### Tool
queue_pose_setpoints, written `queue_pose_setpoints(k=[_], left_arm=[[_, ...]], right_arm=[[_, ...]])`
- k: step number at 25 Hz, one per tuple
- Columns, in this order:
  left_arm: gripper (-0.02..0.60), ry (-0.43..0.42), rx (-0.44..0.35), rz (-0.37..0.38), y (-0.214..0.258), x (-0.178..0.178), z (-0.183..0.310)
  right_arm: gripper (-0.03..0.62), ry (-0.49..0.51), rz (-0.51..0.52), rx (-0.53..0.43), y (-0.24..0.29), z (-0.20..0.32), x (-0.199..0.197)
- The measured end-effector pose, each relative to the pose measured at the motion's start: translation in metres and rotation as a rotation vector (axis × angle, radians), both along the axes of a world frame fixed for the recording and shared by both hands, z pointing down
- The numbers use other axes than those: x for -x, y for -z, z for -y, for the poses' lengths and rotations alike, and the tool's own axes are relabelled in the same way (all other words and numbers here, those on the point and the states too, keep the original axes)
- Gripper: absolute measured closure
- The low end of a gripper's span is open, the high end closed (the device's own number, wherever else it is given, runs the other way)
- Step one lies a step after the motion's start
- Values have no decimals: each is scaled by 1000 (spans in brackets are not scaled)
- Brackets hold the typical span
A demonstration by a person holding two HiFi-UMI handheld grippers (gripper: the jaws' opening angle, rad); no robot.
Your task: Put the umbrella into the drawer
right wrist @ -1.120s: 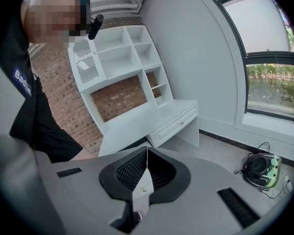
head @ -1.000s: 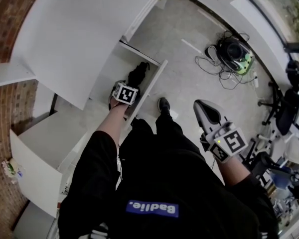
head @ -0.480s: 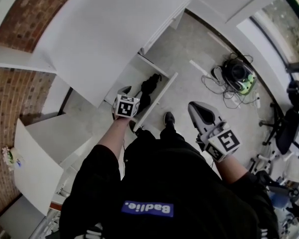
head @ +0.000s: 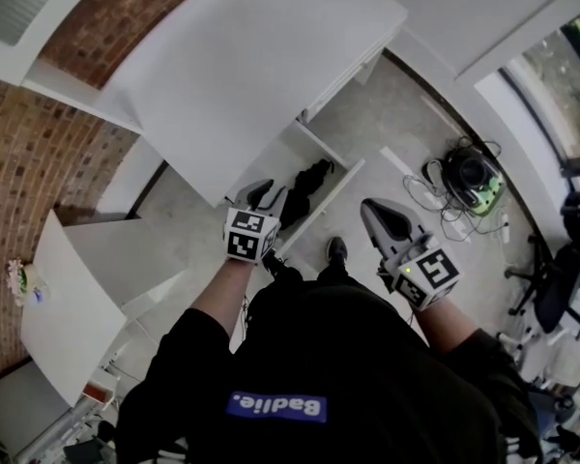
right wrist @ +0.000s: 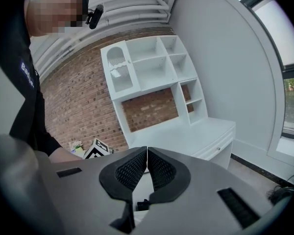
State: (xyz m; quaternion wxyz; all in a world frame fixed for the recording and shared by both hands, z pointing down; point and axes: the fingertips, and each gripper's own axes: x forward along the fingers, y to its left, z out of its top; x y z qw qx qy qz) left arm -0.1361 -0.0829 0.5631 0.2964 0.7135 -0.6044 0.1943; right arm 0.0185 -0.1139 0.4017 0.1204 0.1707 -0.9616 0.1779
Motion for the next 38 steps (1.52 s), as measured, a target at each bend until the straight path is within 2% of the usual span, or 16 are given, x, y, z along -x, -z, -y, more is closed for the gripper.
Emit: queue_pose_setpoints(k=[6,10,16,22,38], left_arm=[[488,9,-123,-31,64,-6,-5],[508,7,-170,-75,95,-9,-10],[531,21,-244,-93,134,-5,-25],[577,34,-289,-104,155,-5,-40],[580,44,-361,-151,183,-10,-56]], right_arm=[[563,48,19,-7,6,0,21],[563,84,29,-18,8,-6,36],[563,136,43,-28,12,-16,56],[563,169,47,-28,14,-24,66],[563,215,52,-29,15,-43,78]])
